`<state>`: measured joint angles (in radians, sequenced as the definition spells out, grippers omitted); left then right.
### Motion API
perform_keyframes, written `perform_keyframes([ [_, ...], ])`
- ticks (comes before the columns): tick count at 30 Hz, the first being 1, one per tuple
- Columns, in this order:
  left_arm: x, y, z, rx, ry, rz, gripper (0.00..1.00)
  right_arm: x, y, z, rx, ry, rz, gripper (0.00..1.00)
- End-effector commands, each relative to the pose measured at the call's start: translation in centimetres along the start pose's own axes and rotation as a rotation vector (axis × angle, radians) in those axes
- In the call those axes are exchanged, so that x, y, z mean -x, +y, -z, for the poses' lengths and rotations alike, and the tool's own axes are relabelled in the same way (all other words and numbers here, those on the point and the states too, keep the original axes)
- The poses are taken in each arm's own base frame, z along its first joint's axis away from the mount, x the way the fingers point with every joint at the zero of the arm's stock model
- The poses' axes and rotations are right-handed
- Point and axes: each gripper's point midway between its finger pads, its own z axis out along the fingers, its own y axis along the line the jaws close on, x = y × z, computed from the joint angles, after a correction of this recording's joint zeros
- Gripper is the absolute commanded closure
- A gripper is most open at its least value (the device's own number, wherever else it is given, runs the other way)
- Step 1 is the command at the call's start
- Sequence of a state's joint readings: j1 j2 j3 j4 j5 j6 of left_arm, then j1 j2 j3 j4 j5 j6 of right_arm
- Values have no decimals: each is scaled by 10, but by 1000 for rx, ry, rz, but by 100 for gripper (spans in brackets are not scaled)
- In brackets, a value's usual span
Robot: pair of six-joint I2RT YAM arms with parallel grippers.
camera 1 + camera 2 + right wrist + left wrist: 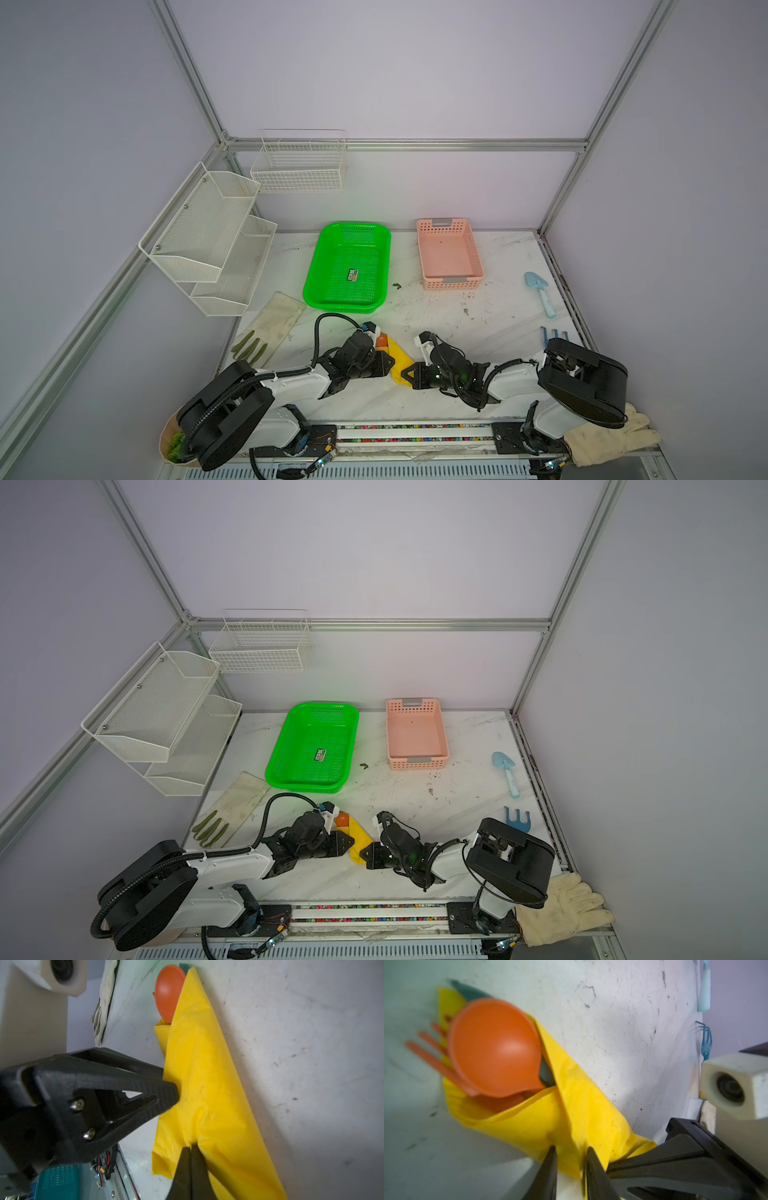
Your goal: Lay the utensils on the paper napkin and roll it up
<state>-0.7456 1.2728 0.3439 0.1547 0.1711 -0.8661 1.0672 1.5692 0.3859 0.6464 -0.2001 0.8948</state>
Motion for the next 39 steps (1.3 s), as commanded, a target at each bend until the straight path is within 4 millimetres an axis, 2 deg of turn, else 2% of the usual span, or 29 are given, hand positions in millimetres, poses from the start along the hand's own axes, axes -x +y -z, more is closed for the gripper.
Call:
perform_keyframes([
  [1,17,10,15,106,-44,-7,60,-25,-44,4,-153,58,-48,100],
  [5,39,-6,34,89,-123,-19,61,-30,-39,2,-149,65,-39,100],
  [9,50,-23,41,41,-148,-20,61,-34,-37,-2,-151,74,-31,100],
  [11,52,-30,39,19,-136,-16,57,-37,-37,-4,-154,79,-31,100],
  [21,61,-58,28,-91,-149,-7,58,-36,-36,-6,-158,75,-30,100],
  [29,66,-84,9,-143,-144,-29,58,-40,-37,-10,-153,88,-39,100],
  [34,58,-85,-5,-148,-122,-14,60,-41,-35,-11,-146,88,-43,100],
  [39,43,-70,-16,-118,-95,16,64,-38,-30,-6,-132,71,-49,100],
])
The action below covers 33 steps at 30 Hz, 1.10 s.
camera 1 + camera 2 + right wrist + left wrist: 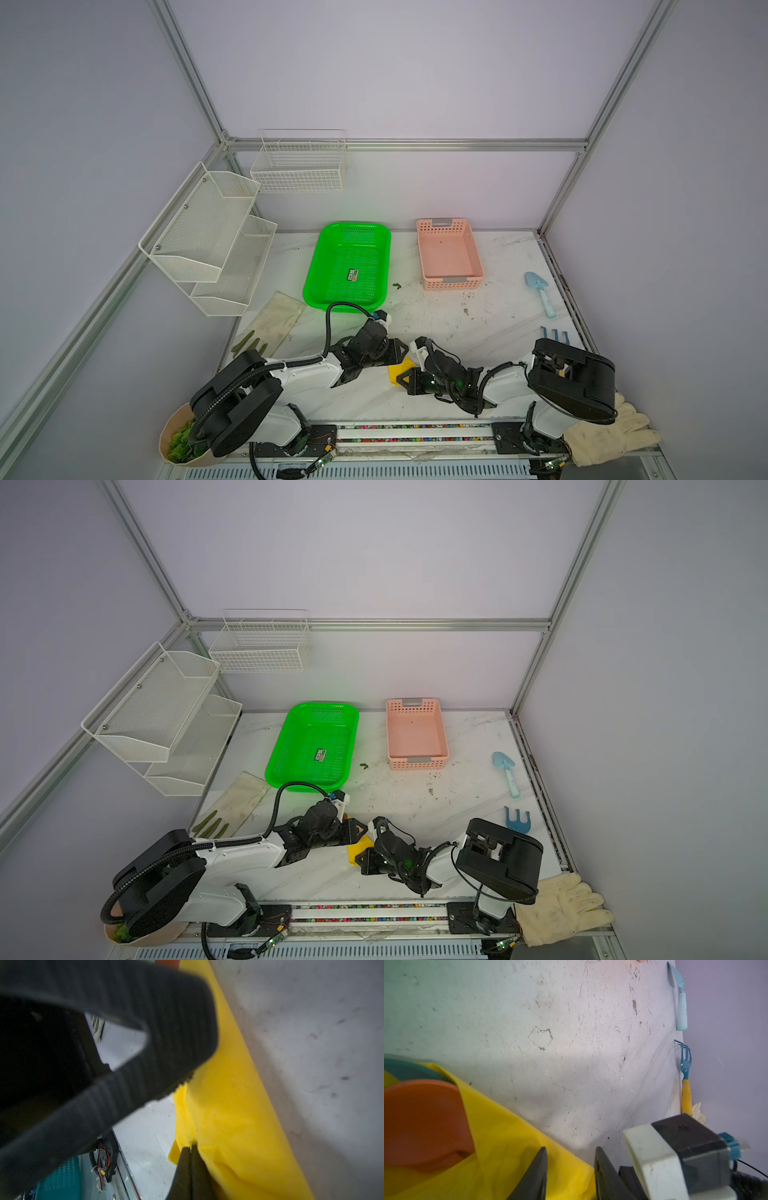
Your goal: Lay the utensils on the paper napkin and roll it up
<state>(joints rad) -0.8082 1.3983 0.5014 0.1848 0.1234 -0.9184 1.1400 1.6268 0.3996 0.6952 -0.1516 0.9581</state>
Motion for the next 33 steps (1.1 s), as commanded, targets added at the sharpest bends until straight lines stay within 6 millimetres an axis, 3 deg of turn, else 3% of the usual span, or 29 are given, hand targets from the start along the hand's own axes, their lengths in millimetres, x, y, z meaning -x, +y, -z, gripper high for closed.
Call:
perform_keyframes([
  [1,15,-21,0,-72,-55,21,65,-20,-36,6,-137,55,-28,100],
  [7,-1,1,-1,-33,-40,48,67,-13,-30,13,-137,31,-25,100],
  [24,-23,28,-1,16,-14,70,70,-6,-16,16,-111,16,-27,100],
  [29,-33,44,-4,54,2,67,71,10,20,32,-49,-6,9,92],
  [33,-38,51,-5,61,1,64,72,43,55,66,36,-86,28,84],
])
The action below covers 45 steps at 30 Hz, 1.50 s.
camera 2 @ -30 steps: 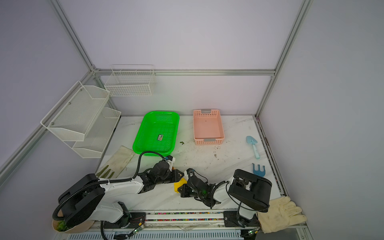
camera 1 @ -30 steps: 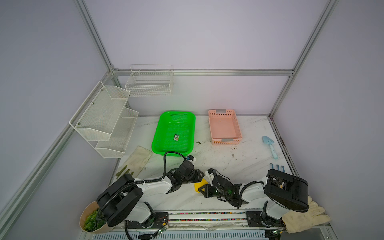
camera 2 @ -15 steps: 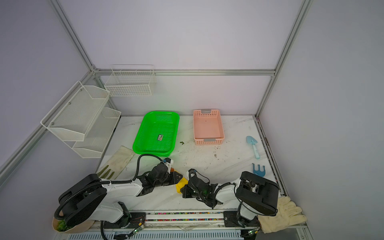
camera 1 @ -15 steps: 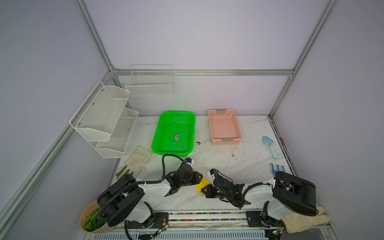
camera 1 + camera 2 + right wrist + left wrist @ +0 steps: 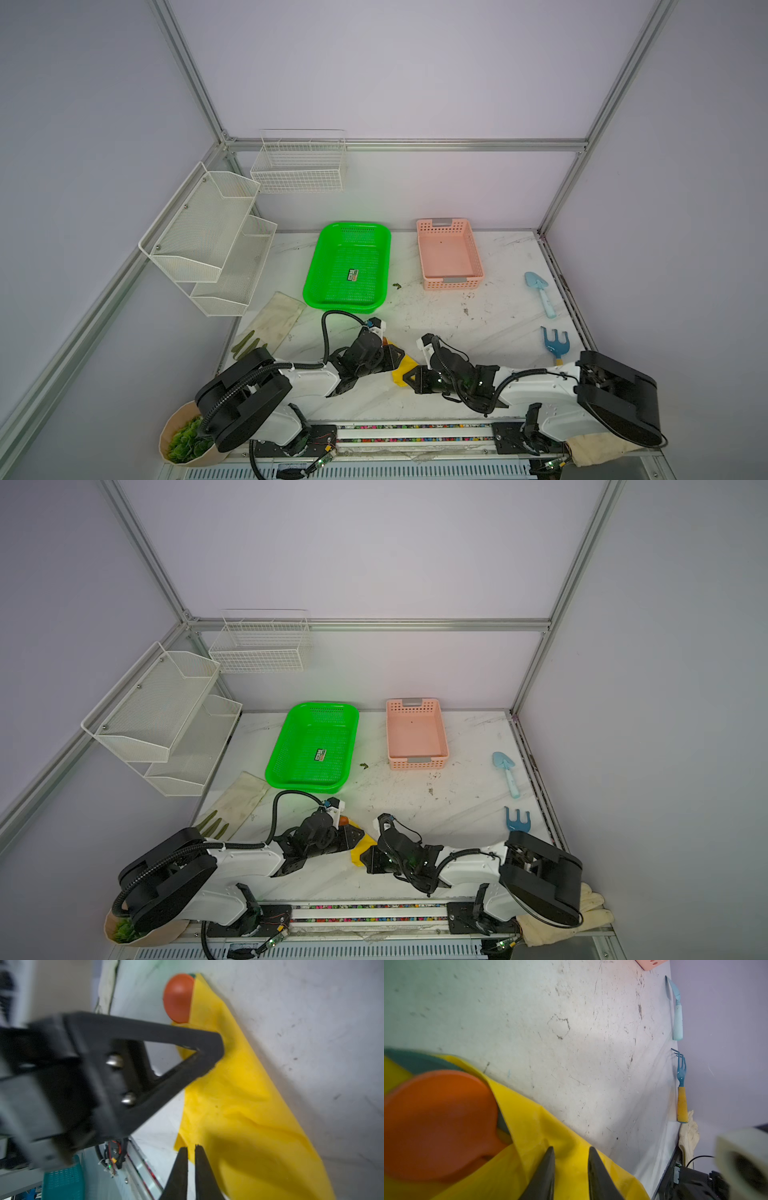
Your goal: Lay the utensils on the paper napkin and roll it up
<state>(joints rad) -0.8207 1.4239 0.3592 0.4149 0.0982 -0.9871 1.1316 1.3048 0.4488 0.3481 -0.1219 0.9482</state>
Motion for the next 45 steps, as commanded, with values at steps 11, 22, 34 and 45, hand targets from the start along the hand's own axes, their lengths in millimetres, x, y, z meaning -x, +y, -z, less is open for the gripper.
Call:
perform_keyframes([
  [11,-26,39,0,83,37,-35,74,56,-31,17,-30,-8,67,100],
  [22,-31,40,-6,46,40,-66,77,18,-57,22,9,32,-11,100],
  [34,-31,45,-7,27,32,-77,79,-13,-49,1,13,90,8,100],
  [45,-22,47,0,31,18,-84,78,-24,-76,4,-84,86,-10,100],
])
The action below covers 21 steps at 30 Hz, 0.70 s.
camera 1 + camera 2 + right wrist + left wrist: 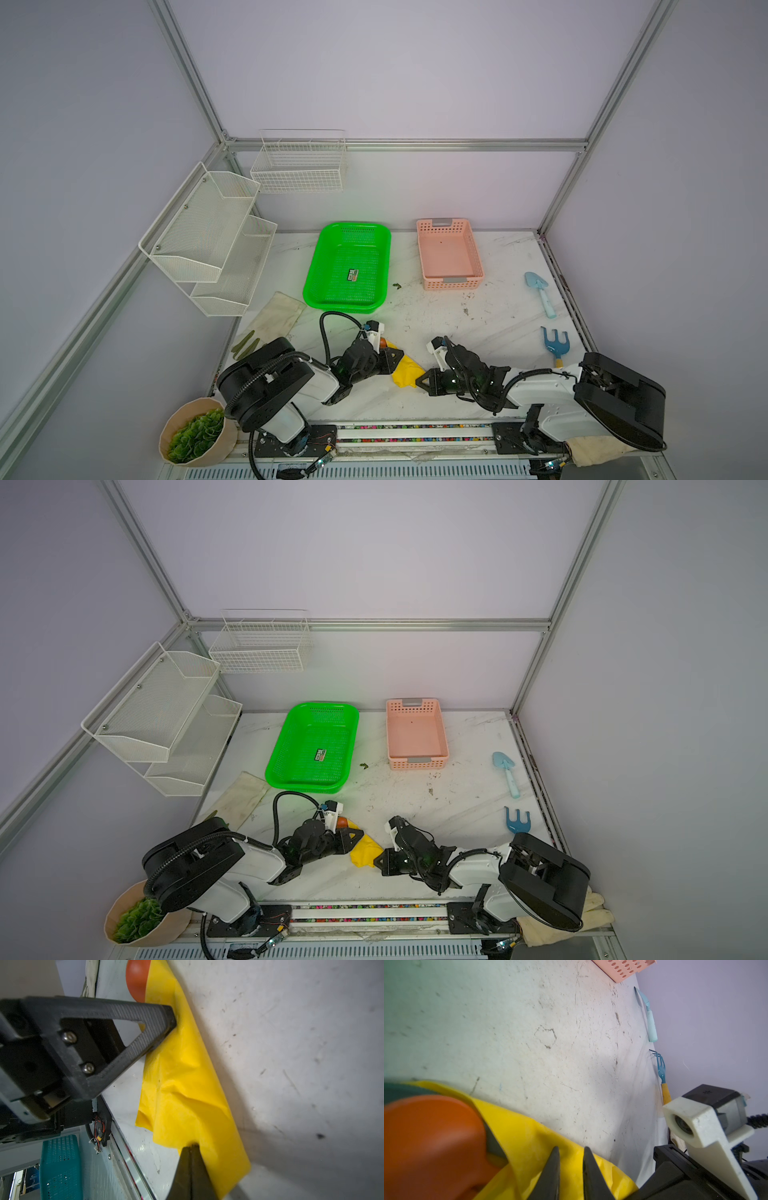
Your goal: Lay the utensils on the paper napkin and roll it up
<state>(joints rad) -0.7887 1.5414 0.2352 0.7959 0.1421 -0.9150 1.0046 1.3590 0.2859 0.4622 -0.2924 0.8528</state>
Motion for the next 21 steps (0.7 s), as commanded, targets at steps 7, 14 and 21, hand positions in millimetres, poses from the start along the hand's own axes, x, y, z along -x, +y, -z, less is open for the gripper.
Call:
perform_keyframes([
  [7,2,11,14,136,65,-71,68,-8,-25,-7,-66,0,-41,100],
  [14,1,11,11,155,91,-81,68,-3,-12,-2,-46,-7,-27,100],
  [21,-13,29,9,160,90,-35,69,18,27,23,7,-50,34,100],
])
